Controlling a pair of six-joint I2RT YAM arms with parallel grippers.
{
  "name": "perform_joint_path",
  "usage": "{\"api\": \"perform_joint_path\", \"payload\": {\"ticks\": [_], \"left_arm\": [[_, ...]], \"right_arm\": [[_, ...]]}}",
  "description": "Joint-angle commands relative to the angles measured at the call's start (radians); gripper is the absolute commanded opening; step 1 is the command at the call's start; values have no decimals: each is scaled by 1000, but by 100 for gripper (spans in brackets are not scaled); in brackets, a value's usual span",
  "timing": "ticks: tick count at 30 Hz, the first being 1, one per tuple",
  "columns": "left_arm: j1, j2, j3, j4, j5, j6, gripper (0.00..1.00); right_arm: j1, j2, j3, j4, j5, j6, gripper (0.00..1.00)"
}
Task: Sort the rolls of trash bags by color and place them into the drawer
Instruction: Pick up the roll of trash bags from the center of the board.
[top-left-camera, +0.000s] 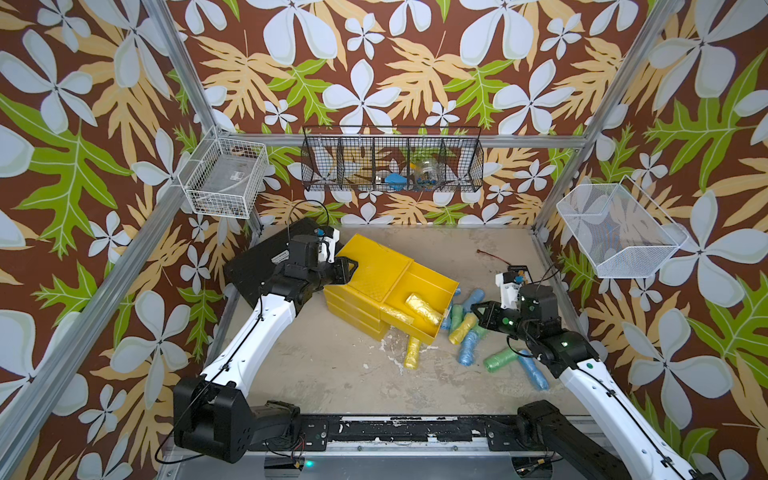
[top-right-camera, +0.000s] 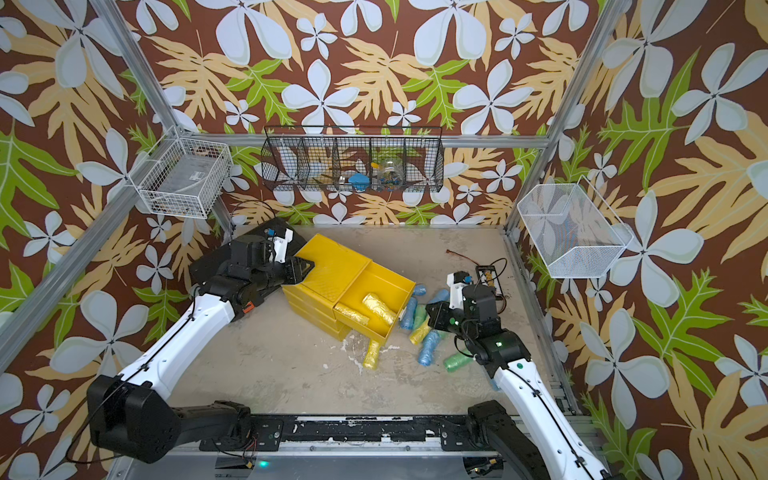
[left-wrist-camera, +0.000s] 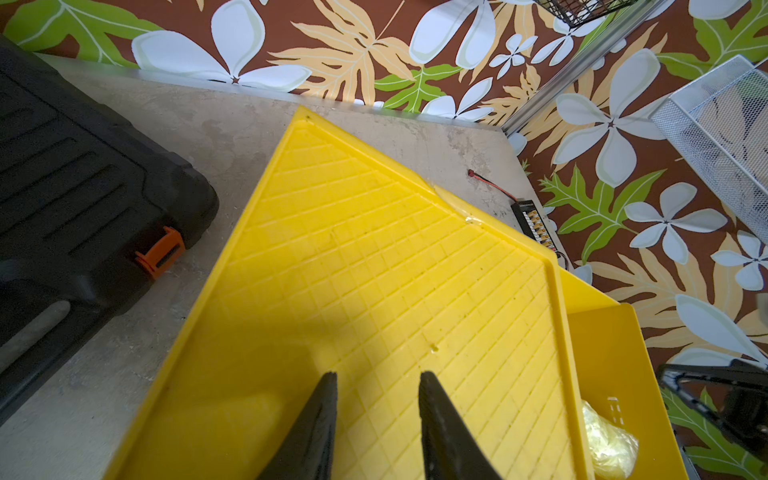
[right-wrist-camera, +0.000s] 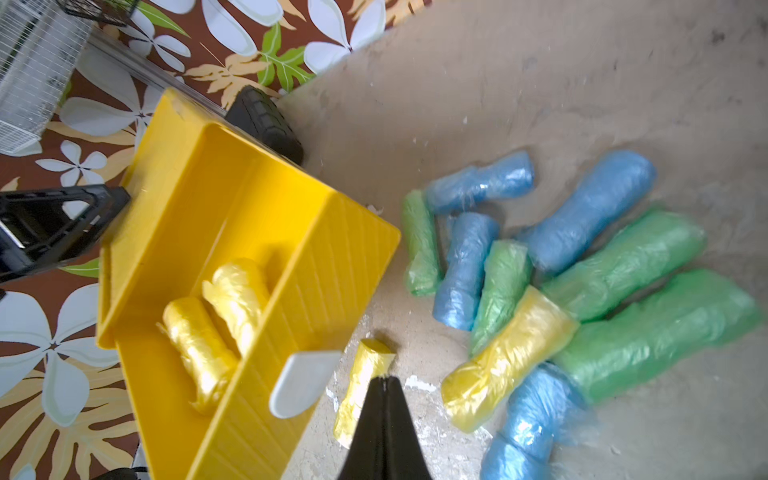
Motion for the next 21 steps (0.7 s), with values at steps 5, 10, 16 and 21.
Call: {"api": "perform_joint_path", "payload": {"ticks": [5, 10, 16, 21], "left_arm": [[2, 6, 6, -19, 6, 4, 37], [3, 5, 0, -20, 1, 7, 37], [2, 4, 2, -20, 5, 9, 37], [2, 8, -1, -17, 6, 9, 37]], "right_arm": [[-1, 104, 155, -72, 96, -117, 0], [-9, 130, 58, 3, 98, -84, 14], [-30, 187, -80, 102, 74, -48, 52], [-33, 263, -142, 160, 47, -42, 56]]}}
